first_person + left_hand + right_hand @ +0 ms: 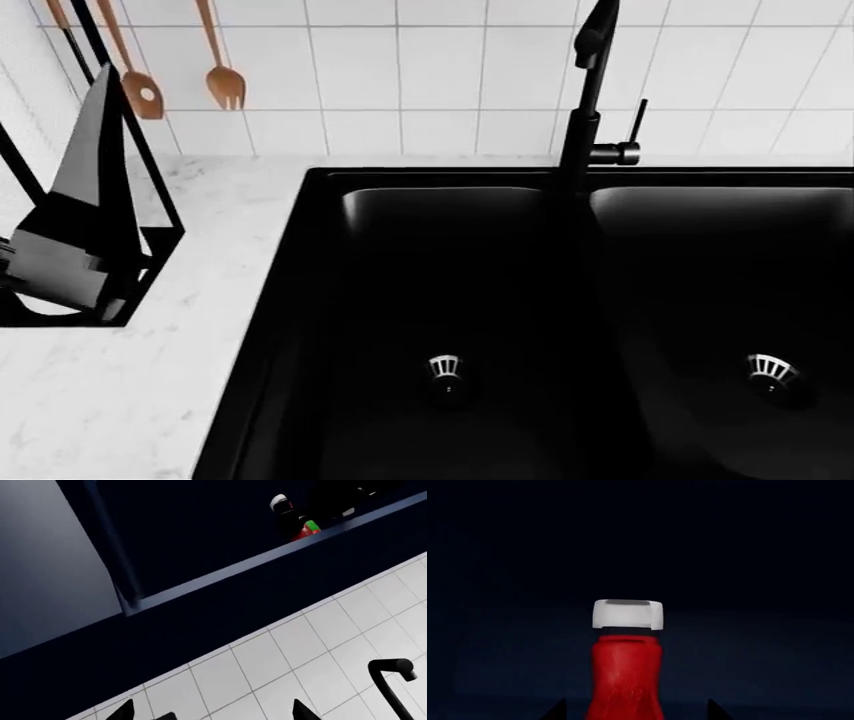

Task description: Pick the lobster from the plate and place it on the cutting board. Then pick the condiment bottle from the cabinet and place it next to the cutting board.

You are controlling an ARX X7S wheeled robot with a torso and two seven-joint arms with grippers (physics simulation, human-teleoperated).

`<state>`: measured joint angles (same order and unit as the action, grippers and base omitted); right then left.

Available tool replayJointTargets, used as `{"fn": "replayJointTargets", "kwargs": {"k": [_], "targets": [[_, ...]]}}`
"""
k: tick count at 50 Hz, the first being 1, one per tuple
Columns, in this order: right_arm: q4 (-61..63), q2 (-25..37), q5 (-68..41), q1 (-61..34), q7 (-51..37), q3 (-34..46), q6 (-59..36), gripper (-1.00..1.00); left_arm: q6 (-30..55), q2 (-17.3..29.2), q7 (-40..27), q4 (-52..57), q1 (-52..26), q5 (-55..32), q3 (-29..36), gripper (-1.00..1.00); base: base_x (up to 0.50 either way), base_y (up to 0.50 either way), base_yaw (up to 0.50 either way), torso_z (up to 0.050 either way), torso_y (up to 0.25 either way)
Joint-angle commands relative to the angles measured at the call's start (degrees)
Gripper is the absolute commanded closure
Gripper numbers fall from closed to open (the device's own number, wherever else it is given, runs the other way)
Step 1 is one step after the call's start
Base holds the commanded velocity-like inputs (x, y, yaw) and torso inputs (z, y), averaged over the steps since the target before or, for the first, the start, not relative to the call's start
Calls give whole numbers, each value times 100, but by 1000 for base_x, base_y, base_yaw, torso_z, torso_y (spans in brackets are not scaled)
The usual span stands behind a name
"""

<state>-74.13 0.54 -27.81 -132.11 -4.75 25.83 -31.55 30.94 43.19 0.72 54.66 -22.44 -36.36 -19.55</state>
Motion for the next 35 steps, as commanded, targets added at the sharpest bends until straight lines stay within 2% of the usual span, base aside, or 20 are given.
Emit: {"fn": "replayJointTargets", "kwargs": {"k": [1, 6, 16, 17, 22, 29, 35], "targets": [[-82, -24, 707, 19, 156, -700, -191, -100, -186, -517, 58, 118, 938, 203, 334, -100, 0, 0, 0, 0, 0], [-82, -47, 862, 102, 123, -917, -181, -100, -552, -569, 277, 69, 1033, 267, 320, -100, 0, 0, 0, 2, -100], [-79, -51, -279, 439, -18, -265, 341, -100, -771, -568, 423, 93, 1283, 409, 369, -100, 0, 0, 0, 0, -8], [-78, -50, -410, 498, 63, -232, 391, 100, -765, -565, 411, 96, 1284, 408, 368, -100, 0, 0, 0, 0, -13], [-82, -34, -535, 490, 75, -281, 382, 100, -643, -507, 315, 177, 1293, 228, 271, -100, 0, 0, 0, 0, -14], [-83, 87, 271, 87, 243, -845, -131, 100, -454, -388, 156, 281, 1283, 101, 236, -100, -9, 9, 11, 0, -13], [-81, 46, 1012, -14, 480, -961, -82, 100, -325, -336, -2, 247, 1165, 14, 250, -100, -6, 17, 16, 0, -12]]}}
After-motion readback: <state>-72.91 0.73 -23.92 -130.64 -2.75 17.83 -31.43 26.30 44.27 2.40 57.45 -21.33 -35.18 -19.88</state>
